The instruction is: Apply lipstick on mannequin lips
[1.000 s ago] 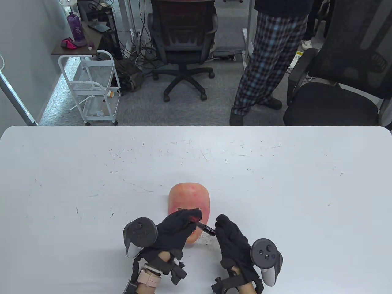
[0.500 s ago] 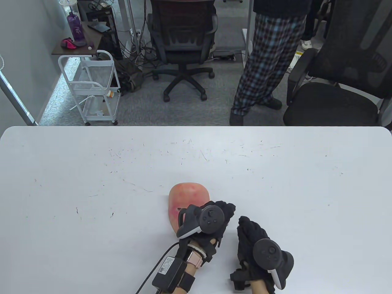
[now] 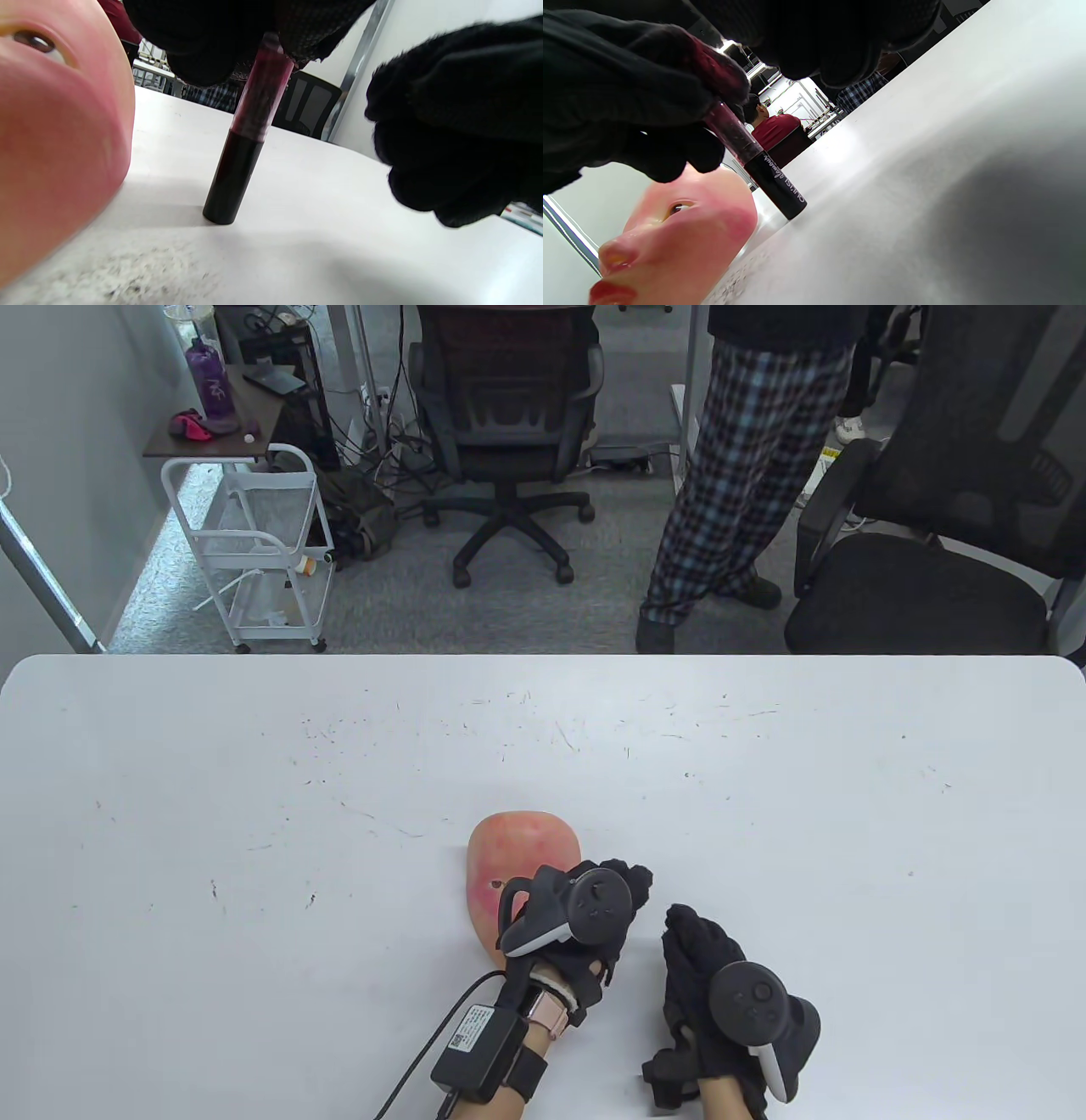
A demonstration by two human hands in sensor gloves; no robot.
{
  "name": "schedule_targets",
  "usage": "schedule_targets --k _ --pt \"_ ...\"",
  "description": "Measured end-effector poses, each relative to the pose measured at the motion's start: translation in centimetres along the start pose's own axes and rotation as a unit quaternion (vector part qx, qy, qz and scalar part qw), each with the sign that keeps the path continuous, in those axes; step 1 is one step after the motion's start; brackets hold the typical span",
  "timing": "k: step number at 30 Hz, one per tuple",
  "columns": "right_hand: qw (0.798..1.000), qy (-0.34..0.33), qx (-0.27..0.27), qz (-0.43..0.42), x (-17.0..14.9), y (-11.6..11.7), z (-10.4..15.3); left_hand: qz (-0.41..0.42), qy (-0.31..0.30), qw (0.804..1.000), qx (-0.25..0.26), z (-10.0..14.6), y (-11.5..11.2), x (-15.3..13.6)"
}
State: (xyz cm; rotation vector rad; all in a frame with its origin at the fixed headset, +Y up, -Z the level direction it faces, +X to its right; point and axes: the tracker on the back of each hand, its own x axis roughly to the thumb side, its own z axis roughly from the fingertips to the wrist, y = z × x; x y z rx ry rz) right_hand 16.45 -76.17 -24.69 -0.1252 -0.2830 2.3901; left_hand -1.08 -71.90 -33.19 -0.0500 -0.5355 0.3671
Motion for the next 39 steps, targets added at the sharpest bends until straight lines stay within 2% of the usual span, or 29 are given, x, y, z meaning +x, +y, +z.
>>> schedule_targets --k 4,6,8,10,12,15,18,23,29,35,39 --pt "1.000 -0.003 0.002 0.000 0.0 0.0 0.0 0.044 -0.015 0.998 0.051 1.5 2.0 -0.7" --pt "1.000 -0.004 -0.001 -0.001 0.0 0.0 0.0 0.086 -0.020 0.992 0.092 3.0 3.2 -1.7" --pt "1.000 -0.007 -0.002 -0.007 0.0 0.1 0.0 0.142 -0.016 0.981 0.132 4.8 4.3 -3.3" --pt "1.000 -0.013 -0.004 -0.019 0.0 0.2 0.0 0.214 0.002 0.961 0.176 7.6 5.2 -6.0" --pt "0.999 -0.019 -0.007 -0.028 0.1 0.3 0.1 0.253 0.020 0.944 0.211 9.9 5.6 -8.6" --pt "0.999 -0.025 -0.013 -0.029 0.3 0.4 0.2 0.280 0.059 0.926 0.245 12.9 5.4 -12.3" --pt "0.999 -0.027 -0.017 -0.027 0.3 0.5 0.3 0.304 0.094 0.910 0.265 15.2 3.9 -15.2" --pt "0.999 -0.030 -0.015 -0.025 0.3 0.6 0.3 0.361 0.116 0.886 0.266 16.0 1.6 -17.3" --pt "0.999 -0.035 -0.015 -0.021 0.5 0.6 0.4 0.362 0.090 0.889 0.266 15.6 1.5 -17.0" --pt "0.995 -0.070 -0.064 0.002 1.4 -0.3 0.9 0.335 0.045 0.887 0.315 16.2 3.0 -17.0" --pt "0.992 -0.093 -0.068 0.059 2.1 -0.4 1.2 0.262 0.025 0.914 0.310 16.4 3.9 -16.6"
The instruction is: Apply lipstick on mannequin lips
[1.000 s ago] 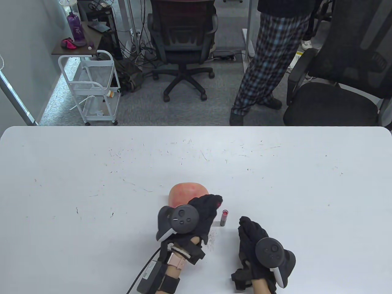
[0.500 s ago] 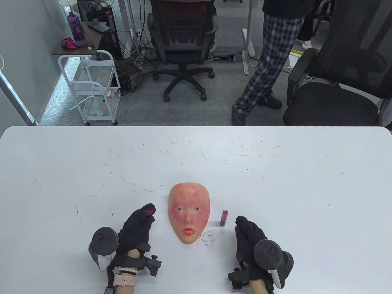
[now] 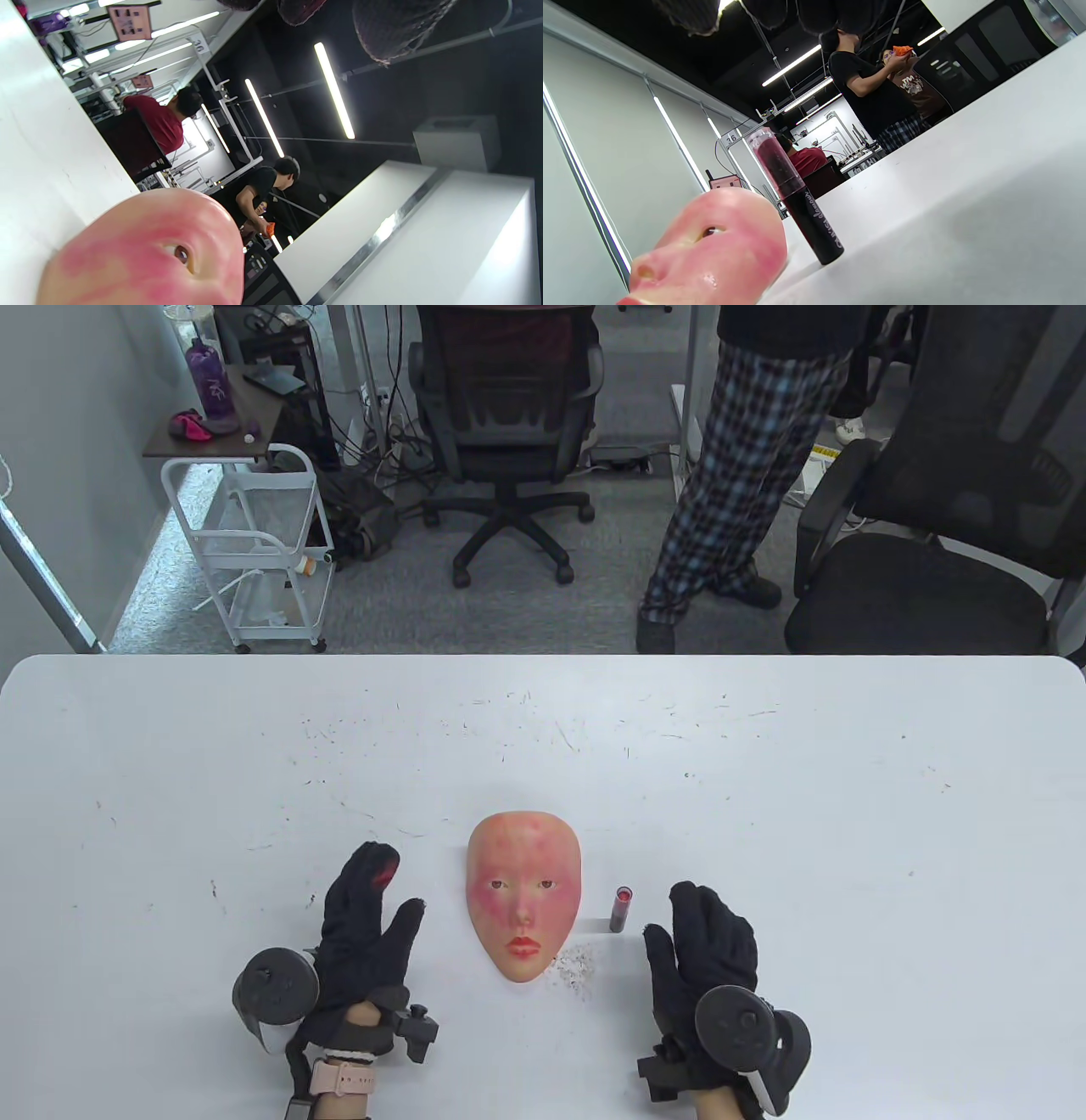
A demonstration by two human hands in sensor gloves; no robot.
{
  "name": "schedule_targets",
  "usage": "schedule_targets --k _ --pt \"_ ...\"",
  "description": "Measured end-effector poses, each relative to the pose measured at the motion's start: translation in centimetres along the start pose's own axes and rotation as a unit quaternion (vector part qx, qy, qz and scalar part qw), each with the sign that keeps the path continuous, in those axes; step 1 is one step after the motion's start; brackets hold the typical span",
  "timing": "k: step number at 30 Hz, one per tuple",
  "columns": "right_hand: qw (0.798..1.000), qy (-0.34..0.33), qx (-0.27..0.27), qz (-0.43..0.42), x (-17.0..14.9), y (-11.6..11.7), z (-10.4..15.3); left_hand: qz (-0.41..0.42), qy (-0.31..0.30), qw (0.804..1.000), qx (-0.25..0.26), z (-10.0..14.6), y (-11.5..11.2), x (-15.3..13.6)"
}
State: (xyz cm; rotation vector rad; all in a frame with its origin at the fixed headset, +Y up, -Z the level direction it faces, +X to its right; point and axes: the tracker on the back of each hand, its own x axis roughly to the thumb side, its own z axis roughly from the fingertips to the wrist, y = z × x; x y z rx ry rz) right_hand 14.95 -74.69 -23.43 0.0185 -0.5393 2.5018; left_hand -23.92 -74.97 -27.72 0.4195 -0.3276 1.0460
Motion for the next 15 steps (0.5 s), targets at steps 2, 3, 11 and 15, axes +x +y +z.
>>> schedule_targets --k 2,3,11,15 --pt "0.999 -0.011 -0.002 0.034 0.3 0.0 0.0 -0.053 -0.018 0.998 -0.017 0.0 -0.1 0.3" --pt "0.998 -0.018 0.002 0.059 0.5 0.0 0.0 -0.084 -0.028 0.996 -0.032 0.0 -0.2 0.5" --pt "0.973 -0.027 0.054 0.223 0.8 1.1 -0.3 -0.195 0.021 0.971 -0.139 0.5 -1.1 0.1" --pt "0.966 -0.024 0.080 0.243 0.6 1.7 -0.4 -0.204 0.044 0.966 -0.150 0.5 -1.1 -0.1"
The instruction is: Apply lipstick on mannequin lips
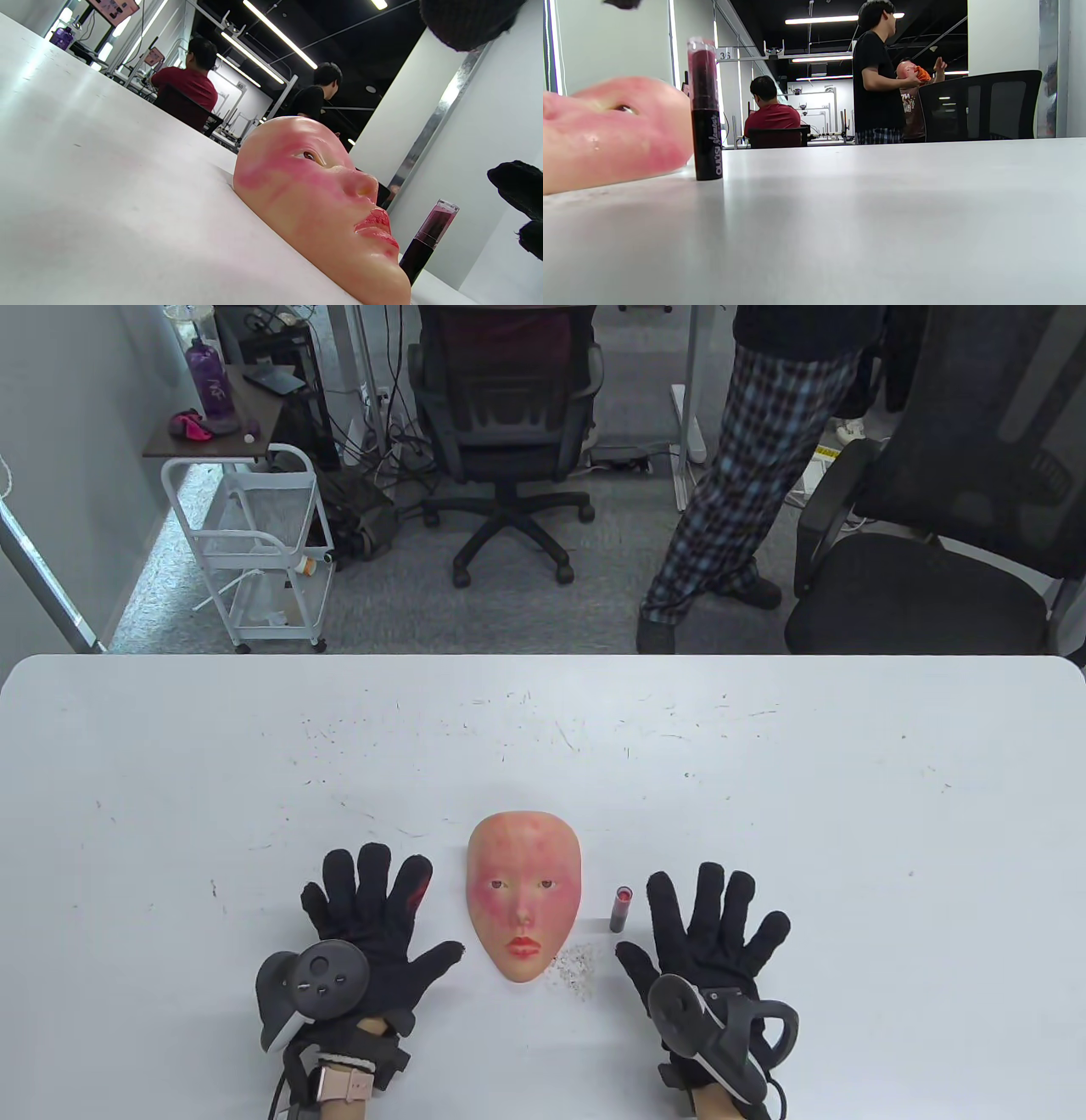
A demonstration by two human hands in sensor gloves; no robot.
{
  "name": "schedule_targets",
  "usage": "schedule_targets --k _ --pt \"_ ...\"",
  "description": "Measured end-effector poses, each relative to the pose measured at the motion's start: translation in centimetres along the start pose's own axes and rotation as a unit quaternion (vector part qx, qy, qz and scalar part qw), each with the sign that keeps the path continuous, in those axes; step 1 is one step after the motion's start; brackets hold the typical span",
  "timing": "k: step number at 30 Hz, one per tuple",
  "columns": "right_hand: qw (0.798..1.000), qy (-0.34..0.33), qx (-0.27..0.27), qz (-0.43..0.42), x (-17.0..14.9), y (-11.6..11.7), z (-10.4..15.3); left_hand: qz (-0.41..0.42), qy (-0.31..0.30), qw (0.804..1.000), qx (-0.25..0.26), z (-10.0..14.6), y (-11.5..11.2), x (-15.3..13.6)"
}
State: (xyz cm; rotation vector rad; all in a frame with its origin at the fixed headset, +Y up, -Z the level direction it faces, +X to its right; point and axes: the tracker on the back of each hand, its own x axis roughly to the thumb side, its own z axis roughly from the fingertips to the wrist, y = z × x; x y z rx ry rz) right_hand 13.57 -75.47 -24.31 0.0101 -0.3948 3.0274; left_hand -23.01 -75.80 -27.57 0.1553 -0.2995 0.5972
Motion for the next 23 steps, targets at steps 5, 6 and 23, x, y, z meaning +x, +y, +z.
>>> schedule_targets --k 5,6,23 --pt "1.000 0.004 0.010 0.002 -0.15 0.14 0.01 -0.010 0.008 1.000 -0.016 -0.08 -0.25 0.16" --pt "1.000 0.005 0.010 0.001 -0.17 0.15 0.02 -0.010 0.011 1.000 -0.019 -0.09 -0.29 0.13" --pt "0.999 -0.005 0.023 0.025 0.47 0.19 0.33 0.000 0.021 1.000 -0.023 0.12 -0.22 -0.01"
